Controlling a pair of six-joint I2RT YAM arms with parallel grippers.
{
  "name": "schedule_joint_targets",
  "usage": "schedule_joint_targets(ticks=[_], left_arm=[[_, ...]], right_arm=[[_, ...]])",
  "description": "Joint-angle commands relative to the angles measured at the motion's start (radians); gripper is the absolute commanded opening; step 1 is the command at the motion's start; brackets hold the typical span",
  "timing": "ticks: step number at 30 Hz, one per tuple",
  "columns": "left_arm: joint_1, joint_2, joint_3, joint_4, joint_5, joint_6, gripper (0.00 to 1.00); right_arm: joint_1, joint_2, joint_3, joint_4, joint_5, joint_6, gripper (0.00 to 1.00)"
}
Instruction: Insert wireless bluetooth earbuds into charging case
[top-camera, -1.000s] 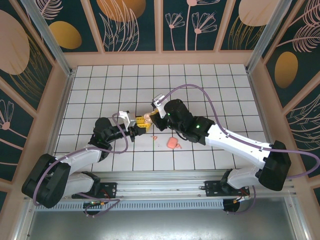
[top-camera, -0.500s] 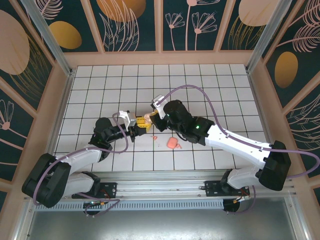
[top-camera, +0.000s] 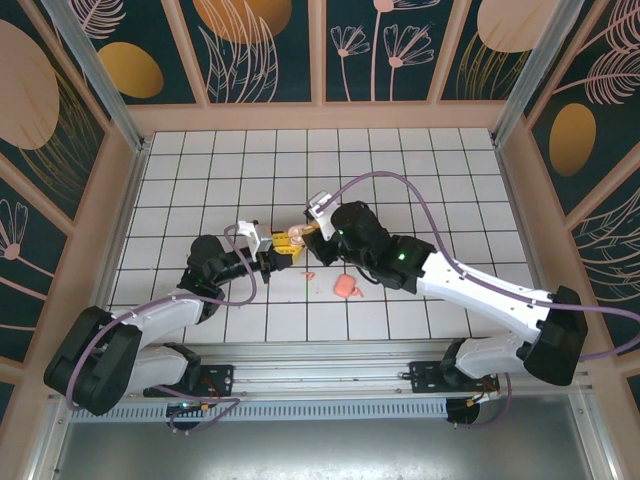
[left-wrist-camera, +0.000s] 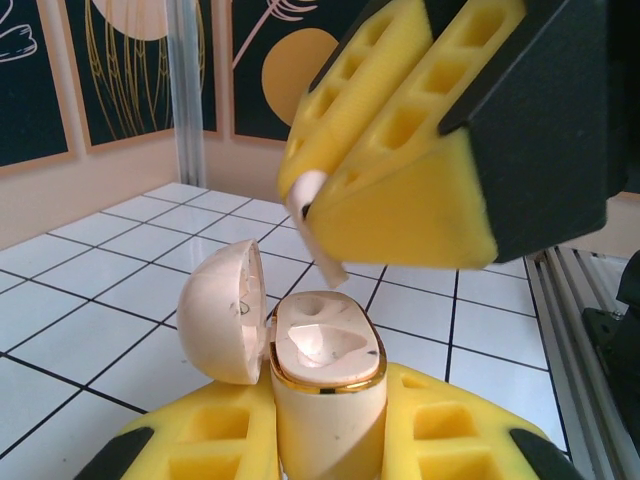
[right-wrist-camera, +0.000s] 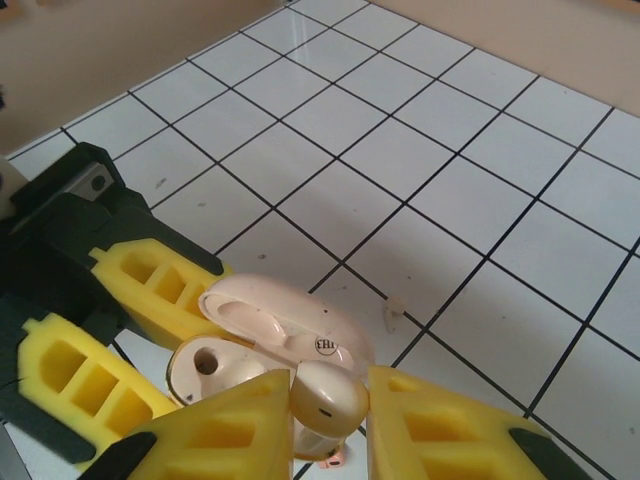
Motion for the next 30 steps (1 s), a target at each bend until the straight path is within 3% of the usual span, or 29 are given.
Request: schedule_joint_targets(ticks=[1, 30], left_arm=[[-0.003, 0.001, 0.019, 0.054, 0.000, -0.006, 0.09], [-0.003, 0.001, 0.028, 0.071, 0.019, -0.021, 0.09]], right_arm=[[0.005, -0.041, 0.006, -0.001, 0.006, -0.008, 0.22], [-0.003, 0.040, 0.037, -0.006, -0.022, -0.039, 0.22]])
